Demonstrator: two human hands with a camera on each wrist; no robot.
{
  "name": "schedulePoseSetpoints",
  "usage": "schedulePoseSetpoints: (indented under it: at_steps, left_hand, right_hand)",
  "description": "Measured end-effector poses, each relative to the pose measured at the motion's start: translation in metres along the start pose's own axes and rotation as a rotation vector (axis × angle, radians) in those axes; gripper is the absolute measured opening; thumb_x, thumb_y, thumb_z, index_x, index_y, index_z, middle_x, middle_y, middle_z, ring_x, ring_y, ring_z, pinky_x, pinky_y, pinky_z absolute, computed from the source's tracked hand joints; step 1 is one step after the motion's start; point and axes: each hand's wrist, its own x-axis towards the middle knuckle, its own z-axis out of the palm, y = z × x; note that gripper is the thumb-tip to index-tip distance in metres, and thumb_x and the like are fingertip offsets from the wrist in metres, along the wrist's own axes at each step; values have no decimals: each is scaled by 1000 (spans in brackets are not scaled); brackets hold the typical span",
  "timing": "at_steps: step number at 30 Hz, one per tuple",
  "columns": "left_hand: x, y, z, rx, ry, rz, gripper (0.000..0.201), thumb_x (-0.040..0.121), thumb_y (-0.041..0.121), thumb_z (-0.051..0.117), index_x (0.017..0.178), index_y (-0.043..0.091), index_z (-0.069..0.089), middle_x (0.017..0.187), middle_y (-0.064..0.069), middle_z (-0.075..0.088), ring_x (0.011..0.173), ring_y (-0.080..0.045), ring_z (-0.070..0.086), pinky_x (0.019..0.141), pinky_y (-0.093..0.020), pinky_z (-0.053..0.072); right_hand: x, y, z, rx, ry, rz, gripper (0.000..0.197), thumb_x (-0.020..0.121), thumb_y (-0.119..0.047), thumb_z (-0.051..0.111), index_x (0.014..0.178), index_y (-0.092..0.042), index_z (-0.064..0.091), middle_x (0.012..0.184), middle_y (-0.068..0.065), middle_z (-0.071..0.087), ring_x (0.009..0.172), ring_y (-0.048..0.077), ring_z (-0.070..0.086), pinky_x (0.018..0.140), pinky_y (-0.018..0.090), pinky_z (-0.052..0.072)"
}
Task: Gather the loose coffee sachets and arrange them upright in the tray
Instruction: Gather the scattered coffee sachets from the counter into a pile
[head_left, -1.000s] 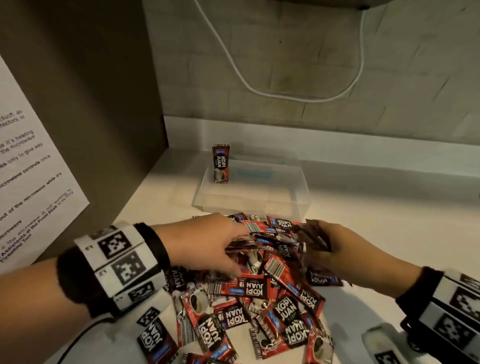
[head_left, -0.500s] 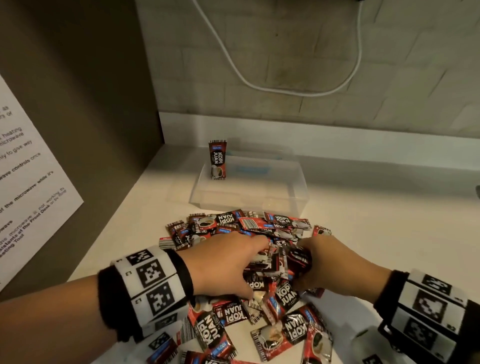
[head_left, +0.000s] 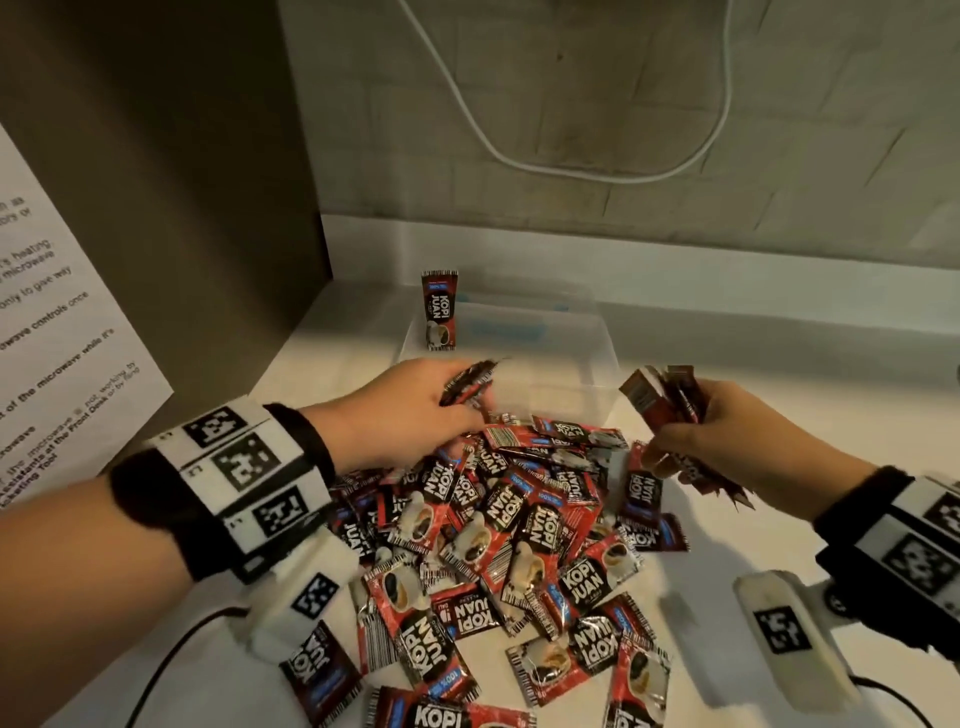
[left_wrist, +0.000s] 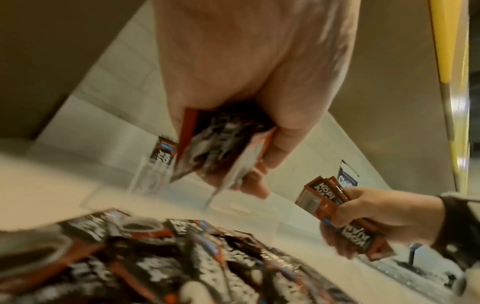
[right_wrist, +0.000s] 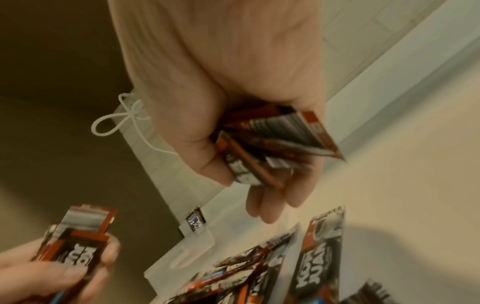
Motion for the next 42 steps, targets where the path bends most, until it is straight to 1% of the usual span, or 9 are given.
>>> schedulePoseSetpoints:
  at_steps: [4,11,17,21,25,29,32,36,42]
  left_hand:
    - [-2,-8,-2,424,-53,-29,14,87,34,68,88,25,58,84,4,63,71,-12,57,58,-24,43]
    - [-5,-6,36,607,-168,-26,54,68,57,77,102,20,59,96,5,64,84,-13,59,74,-30,51]
    - [-3,-2,54,726,-177,-58,42,76,40,79,97,13,55,84,2,56,71,-14,51,53,-25,37]
    - [1,-1,46,544,-183,-122,30,80,23,74,103,12,57,91,-2,62,77,-17,62,66,-34,56]
    - [7,2,24,154,-149,-171,17,85,13,64,99,16,55,87,-7,66,66,-18,62,62,-32,54]
    - [17,9,8,-193,-33,-145,20,88,4,62,106,10,55,70,-2,67,59,-14,61,66,-34,52]
    - [33,21,4,-241,88,-62,17,88,19,68,100,13,58,65,3,52,57,-11,49,57,-23,44]
    - [70,36,2,-526,186,-115,8,87,20,57,84,16,51,67,0,42,57,-15,40,52,-27,31]
    - [125,47,15,-657,216,-138,8,94,6,46,91,14,47,70,-8,45,59,-19,44,52,-26,37]
  right_hand:
    - [15,12,2,-161,26,61,15,85,3,58,97,-5,57,74,13,62,56,19,56,48,28,44]
    - [28,17,24,-525,-12,222,45,64,-49,83,74,-17,53,70,-3,59,60,8,53,45,18,37]
    - [31,17,33,-511,39,209,49,61,-39,88,82,-12,53,72,-1,56,59,9,51,43,20,34]
    - [32,19,32,-428,78,208,30,68,-14,82,86,-7,59,79,6,61,65,15,55,48,23,41]
    - [27,13,18,-96,210,116,12,75,2,69,80,-4,61,75,16,64,70,33,62,64,41,54]
    - [21,-12,10,235,174,-15,12,85,6,59,90,-4,55,77,17,63,62,27,63,48,30,45]
    - [29,-31,10,356,175,-142,15,87,0,63,100,-3,56,67,11,54,52,20,52,46,29,42]
    - [54,-51,8,521,209,-189,12,88,-13,62,87,-10,51,71,8,41,62,21,43,53,32,38]
    - [102,-55,9,631,217,-113,16,96,-24,52,107,-13,53,98,9,61,84,19,56,71,29,44]
